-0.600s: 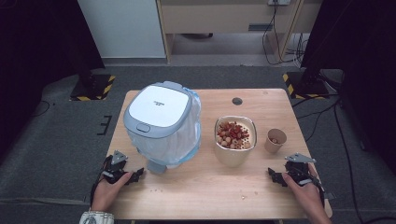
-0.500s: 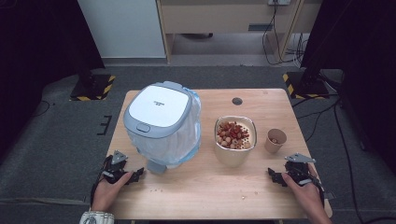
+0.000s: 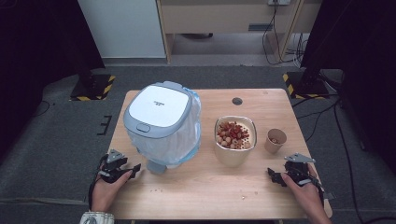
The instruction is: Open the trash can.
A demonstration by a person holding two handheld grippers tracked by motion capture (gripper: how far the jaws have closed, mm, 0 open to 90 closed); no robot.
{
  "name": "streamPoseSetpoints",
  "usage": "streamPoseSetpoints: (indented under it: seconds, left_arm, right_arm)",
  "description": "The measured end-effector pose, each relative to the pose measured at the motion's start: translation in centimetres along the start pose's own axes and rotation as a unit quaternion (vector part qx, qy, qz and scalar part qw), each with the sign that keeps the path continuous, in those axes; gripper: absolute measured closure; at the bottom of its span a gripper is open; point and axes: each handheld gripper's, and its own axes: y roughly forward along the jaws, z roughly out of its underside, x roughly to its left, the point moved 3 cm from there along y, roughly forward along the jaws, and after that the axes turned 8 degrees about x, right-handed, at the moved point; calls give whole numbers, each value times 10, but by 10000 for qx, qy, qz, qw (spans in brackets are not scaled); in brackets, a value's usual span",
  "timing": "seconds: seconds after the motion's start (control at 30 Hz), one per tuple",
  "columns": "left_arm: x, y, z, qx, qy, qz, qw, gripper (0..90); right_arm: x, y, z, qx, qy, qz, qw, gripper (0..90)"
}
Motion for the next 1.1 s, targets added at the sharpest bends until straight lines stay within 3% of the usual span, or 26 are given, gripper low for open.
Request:
streamPoseSetpoints:
  seconds: [0.23,0.4,0.57,0.67,0.83,1.0,1.1]
  left_arm:
    - [-12,-11,-6,-129,216,115,9996,435]
    - [-26,-16,-12,-247,417,293,9984,641]
    - [-40,-18,-18,-350,639,531,9959,769]
    - [-47,-15,-20,-326,689,745,9943,802]
    - [-59,-11,-25,-321,849,904,9918,887]
    - [-64,2,-27,-94,980,855,9915,899]
    - [-64,4,-28,-107,989,797,9918,900]
  right_arm:
    - [0,0,-1,3,-23,-3,10000,39]
    - [1,0,-1,11,12,-15,10000,40]
    - [1,0,-1,7,-5,-29,10000,40]
    - [1,1,-1,8,-22,-34,10000,40]
    - [2,0,-1,9,-80,-55,10000,40]
    - [2,1,-1,6,-96,-63,9999,40]
    - [2,0,-1,10,-87,-67,9999,40]
